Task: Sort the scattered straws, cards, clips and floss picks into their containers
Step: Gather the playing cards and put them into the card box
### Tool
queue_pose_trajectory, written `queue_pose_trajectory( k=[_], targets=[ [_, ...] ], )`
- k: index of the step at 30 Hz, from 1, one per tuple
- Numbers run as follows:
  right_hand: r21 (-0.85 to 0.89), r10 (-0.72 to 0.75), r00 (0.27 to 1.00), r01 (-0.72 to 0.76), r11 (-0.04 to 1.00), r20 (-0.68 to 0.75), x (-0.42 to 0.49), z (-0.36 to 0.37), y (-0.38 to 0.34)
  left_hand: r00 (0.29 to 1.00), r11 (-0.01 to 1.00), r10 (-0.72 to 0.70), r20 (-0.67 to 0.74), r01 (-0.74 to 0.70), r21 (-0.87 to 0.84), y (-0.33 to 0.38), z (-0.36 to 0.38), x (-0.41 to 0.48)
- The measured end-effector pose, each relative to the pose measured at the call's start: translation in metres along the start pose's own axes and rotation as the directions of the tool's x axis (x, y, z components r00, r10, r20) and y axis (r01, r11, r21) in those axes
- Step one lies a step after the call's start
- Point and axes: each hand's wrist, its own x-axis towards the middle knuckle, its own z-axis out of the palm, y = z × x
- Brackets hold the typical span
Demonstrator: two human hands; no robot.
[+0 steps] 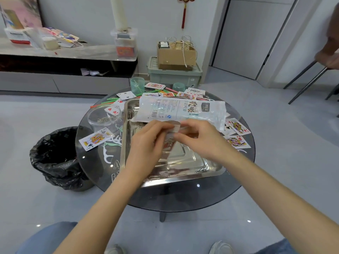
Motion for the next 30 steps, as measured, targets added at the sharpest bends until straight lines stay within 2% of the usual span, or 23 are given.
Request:
queue_pose_trajectory(
  k=[5,8,10,12,13,15,18,20,22,24,25,27,28,30],
  targets=[
    [0.058,0.002,0.992,0.006,0.998,-0.128,0.005,0.009,0.005,0.994,0.978,-0.112,0.010,0.112,-0.175,0.001,0.005,0.002],
    [-0.042,-0.109,0.965,0.102,0.994,-0.240,0.005,0.007,0.008,0.969,0.933,-0.241,0.059,0.247,-0.261,-0.002,0.011,-0.002],
    [-0.132,-0.191,0.933,0.157,0.979,-0.306,0.003,0.008,0.009,0.955,0.930,-0.270,0.121,0.292,-0.222,-0.006,0.014,-0.008],
    [-0.140,-0.171,0.928,0.131,0.981,-0.330,0.002,0.010,0.014,0.924,0.938,-0.295,0.241,0.329,-0.113,-0.009,0.020,-0.014],
    [-0.092,-0.114,0.938,0.088,0.992,-0.328,0.002,0.011,0.016,0.902,0.933,-0.326,0.284,0.356,-0.060,-0.009,0.022,-0.016],
    [0.115,0.042,0.950,-0.006,0.993,-0.310,0.003,0.012,0.020,0.864,0.906,-0.402,0.303,0.422,-0.003,-0.006,0.027,-0.018],
    [0.461,0.245,0.934,-0.104,0.881,-0.259,0.002,0.007,0.017,0.878,0.905,-0.419,0.231,0.425,0.024,-0.002,0.030,-0.011],
    [0.563,0.283,0.938,-0.128,0.817,-0.198,-0.001,0.000,0.016,0.905,0.923,-0.380,0.191,0.385,0.009,0.002,0.031,-0.004],
    [0.589,0.242,0.959,-0.113,0.800,-0.145,-0.006,-0.014,0.017,0.922,0.938,-0.339,0.184,0.345,-0.001,0.006,0.030,0.002],
    [0.513,0.176,0.970,-0.067,0.856,-0.167,-0.009,-0.033,0.023,0.929,0.949,-0.311,0.199,0.316,0.007,0.010,0.030,0.006],
    [0.413,0.146,0.965,-0.045,0.910,-0.217,-0.010,-0.044,0.030,0.929,0.951,-0.305,0.211,0.309,0.013,0.011,0.031,0.008],
    [0.107,0.106,0.932,-0.073,0.992,-0.348,-0.009,-0.066,0.048,0.924,0.954,-0.298,0.238,0.299,0.033,0.014,0.033,0.011],
    [-0.064,0.105,0.915,-0.140,0.988,-0.390,-0.008,-0.076,0.058,0.922,0.956,-0.293,0.252,0.291,0.047,0.014,0.034,0.012],
    [-0.329,0.188,0.901,-0.328,0.886,-0.391,-0.005,-0.092,0.083,0.913,0.958,-0.288,0.289,0.277,0.080,0.014,0.039,0.013]
  ],
)
